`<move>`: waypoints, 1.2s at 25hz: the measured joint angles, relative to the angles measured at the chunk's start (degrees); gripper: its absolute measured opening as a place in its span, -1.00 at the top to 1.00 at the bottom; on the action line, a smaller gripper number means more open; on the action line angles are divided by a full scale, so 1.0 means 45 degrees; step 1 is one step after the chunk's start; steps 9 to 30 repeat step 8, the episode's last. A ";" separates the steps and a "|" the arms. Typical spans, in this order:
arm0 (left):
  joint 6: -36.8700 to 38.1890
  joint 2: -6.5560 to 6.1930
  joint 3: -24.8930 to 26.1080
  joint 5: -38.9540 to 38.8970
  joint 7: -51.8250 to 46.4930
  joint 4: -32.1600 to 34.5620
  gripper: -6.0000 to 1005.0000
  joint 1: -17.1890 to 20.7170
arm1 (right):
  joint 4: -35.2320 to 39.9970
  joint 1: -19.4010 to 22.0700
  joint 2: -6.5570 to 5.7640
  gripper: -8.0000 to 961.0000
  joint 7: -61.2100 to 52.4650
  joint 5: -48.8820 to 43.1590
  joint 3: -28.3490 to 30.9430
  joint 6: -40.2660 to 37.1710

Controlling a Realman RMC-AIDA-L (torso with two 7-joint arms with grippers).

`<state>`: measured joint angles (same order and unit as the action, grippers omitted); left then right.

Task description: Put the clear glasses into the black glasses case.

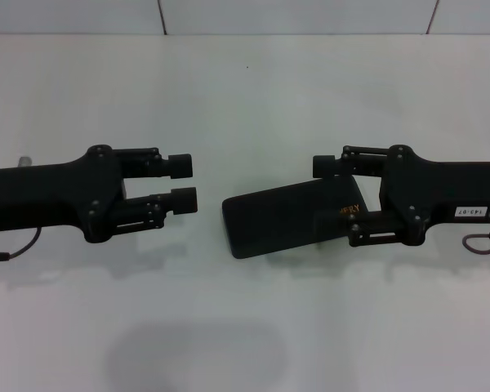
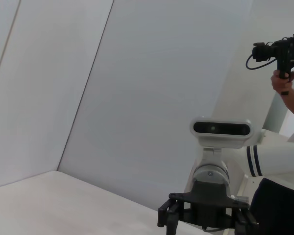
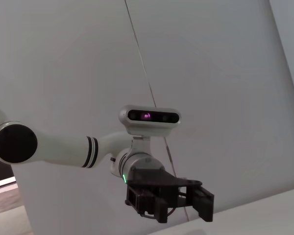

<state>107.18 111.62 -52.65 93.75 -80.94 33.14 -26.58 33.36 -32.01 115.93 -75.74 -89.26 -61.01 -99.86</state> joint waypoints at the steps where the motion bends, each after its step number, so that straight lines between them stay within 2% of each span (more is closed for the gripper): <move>1: -0.0024 0.0003 0.0006 0.0014 -0.0048 -0.0001 -0.08 -0.0019 | 0.0001 -0.0008 -0.0001 -0.60 -0.0002 0.0002 -0.0037 0.0036; 8: -0.0022 0.0028 -0.0078 0.0076 -0.0736 0.0033 -0.08 -0.0284 | -0.0029 -0.0199 0.0001 -0.60 0.0019 0.0033 -0.0126 0.0144; 30: -0.0022 0.0028 -0.0078 0.0076 -0.0736 0.0033 -0.08 -0.0284 | -0.0029 -0.0199 0.0001 -0.60 0.0019 0.0033 -0.0126 0.0144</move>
